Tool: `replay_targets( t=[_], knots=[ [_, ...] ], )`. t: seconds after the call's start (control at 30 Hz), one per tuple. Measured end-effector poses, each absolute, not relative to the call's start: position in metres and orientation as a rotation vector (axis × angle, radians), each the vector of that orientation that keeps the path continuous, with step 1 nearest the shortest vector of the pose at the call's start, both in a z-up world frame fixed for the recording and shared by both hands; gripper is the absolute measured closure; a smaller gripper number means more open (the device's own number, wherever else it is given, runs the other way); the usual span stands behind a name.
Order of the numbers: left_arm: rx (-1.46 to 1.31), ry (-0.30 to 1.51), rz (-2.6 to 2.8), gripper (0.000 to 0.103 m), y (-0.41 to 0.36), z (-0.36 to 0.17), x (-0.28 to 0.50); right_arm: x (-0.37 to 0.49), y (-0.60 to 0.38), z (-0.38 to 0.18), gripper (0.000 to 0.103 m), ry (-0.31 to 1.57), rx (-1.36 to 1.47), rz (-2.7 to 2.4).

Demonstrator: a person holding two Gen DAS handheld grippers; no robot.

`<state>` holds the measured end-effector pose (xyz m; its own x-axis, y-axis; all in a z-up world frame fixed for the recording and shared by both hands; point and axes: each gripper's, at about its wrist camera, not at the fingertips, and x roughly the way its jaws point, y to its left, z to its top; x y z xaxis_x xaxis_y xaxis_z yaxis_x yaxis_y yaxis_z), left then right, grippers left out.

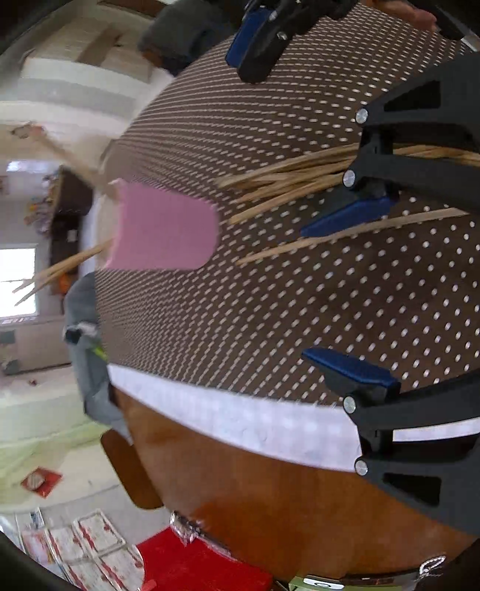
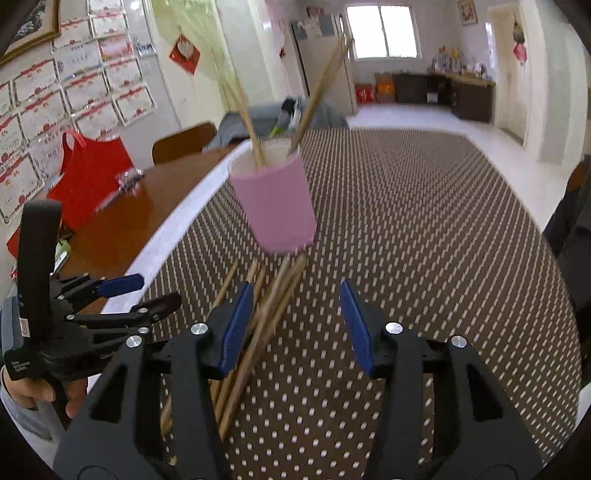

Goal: Organize utensils
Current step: 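Grasp a chopstick from the pile with the right tool while the left tool approaches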

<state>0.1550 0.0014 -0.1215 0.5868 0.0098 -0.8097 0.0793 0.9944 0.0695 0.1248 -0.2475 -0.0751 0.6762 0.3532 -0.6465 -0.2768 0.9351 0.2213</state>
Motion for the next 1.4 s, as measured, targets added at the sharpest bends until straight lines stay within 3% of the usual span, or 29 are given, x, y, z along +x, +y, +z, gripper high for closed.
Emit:
replay_targets(
  t=[0.33,0.53,0.63,1.17,1.3,1.4],
  knots=[
    [0.125,1.033,-0.046,0.041,0.000,-0.150,0.154,0.128,-0.221,-0.119,0.055,0.923,0.128,0.450],
    [0.122,1.035,-0.025,0.041,0.001,-0.151,0.159,0.136,-0.213,-0.130,0.072,0.971,0.105,0.422],
    [0.114,1.047,-0.027,0.041,0.000,-0.150,0.162,0.137,-0.210,-0.131,0.089,0.984,0.093,0.437],
    [0.056,1.117,-0.071,0.042,-0.011,-0.161,0.183,0.140,-0.240,-0.124,0.096,0.958,0.119,0.417],
    [0.067,1.114,-0.070,0.063,-0.013,-0.158,0.194,0.142,-0.245,-0.124,0.096,0.956,0.132,0.416],
    [0.057,1.118,-0.073,0.090,-0.013,-0.156,0.196,0.145,-0.246,-0.122,0.097,0.951,0.143,0.416]
  ],
)
